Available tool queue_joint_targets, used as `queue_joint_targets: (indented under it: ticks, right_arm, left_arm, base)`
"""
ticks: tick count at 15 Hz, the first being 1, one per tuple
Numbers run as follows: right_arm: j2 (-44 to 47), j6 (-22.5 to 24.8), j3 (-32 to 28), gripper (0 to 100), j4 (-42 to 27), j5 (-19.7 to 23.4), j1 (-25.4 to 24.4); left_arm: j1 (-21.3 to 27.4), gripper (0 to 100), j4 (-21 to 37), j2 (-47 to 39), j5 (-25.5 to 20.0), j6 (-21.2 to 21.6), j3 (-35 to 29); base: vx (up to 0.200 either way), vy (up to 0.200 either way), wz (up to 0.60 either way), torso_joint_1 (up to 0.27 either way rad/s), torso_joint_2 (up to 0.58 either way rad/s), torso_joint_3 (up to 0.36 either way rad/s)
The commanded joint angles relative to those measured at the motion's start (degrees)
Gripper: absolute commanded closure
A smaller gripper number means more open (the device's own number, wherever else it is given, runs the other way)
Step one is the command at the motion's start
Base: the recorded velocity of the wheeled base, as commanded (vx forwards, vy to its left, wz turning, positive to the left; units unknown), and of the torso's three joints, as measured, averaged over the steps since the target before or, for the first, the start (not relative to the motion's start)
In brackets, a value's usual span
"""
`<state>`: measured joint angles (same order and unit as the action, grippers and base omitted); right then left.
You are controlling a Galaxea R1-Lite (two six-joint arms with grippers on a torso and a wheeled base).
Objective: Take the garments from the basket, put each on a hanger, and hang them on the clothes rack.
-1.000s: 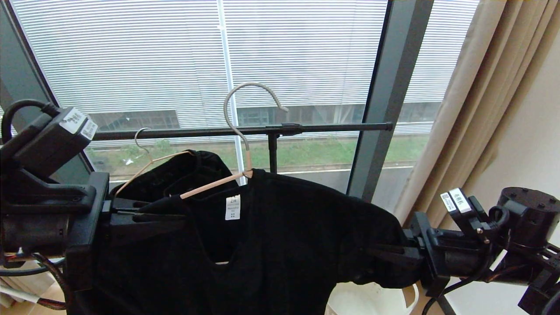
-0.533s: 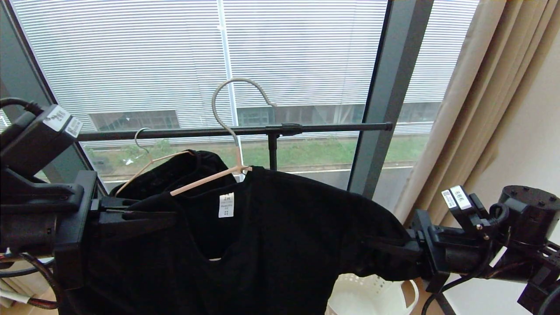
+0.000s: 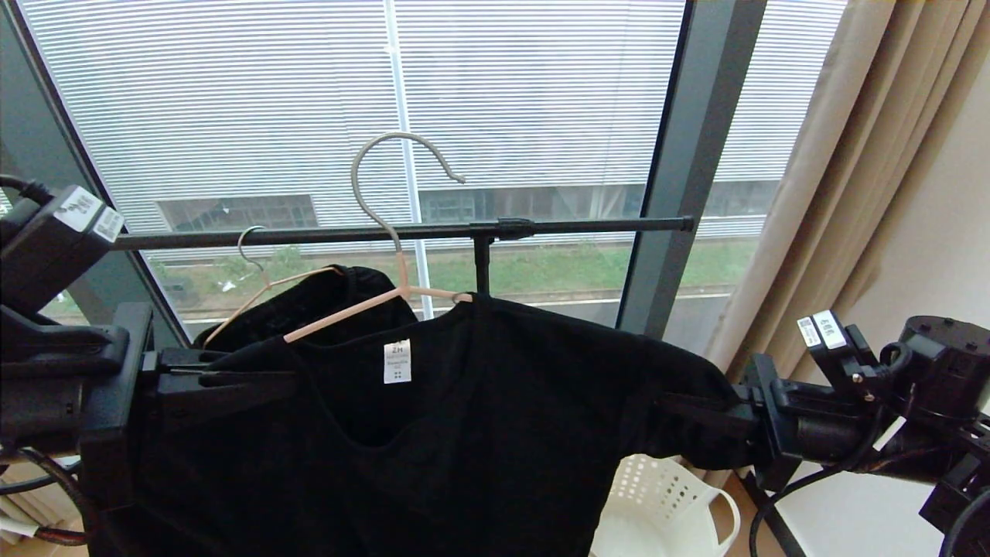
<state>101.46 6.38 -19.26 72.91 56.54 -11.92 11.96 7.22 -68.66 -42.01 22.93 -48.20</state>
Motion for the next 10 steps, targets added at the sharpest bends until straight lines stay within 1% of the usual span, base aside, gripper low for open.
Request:
queue_joint_targets:
  ticks: [1, 3, 7, 10]
  right_arm:
    - [0.0, 0.0, -0.3, 100, -0.1, 0.1, 0.9]
    - [0.1, 0.0, -0.5, 100, -0.1, 0.0, 1.0]
    - [0.1, 0.0, -1.1, 100, -0.1, 0.1, 2.7]
    - [0.1, 0.0, -1.2, 100, -0.1, 0.1, 2.8]
  left_arm:
    - [-0.4, 100, 0.2, 0.9, 0.0, -0.1, 0.0]
    - [-1.6, 100, 0.3, 1.7, 0.0, -0.2, 0.1]
    - [-3.6, 100, 0.4, 2.7, 0.0, -0.3, 0.1]
    - [-5.1, 100, 0.4, 3.0, 0.0, -0.3, 0.2]
  base:
    - [0.000, 0.000, 0.00, 0.000, 0.00, 0.000]
    - [0.000, 0.000, 0.00, 0.000, 0.00, 0.000]
    - [0.000, 0.000, 0.00, 0.000, 0.00, 0.000]
    - [0.000, 0.000, 0.00, 0.000, 0.00, 0.000]
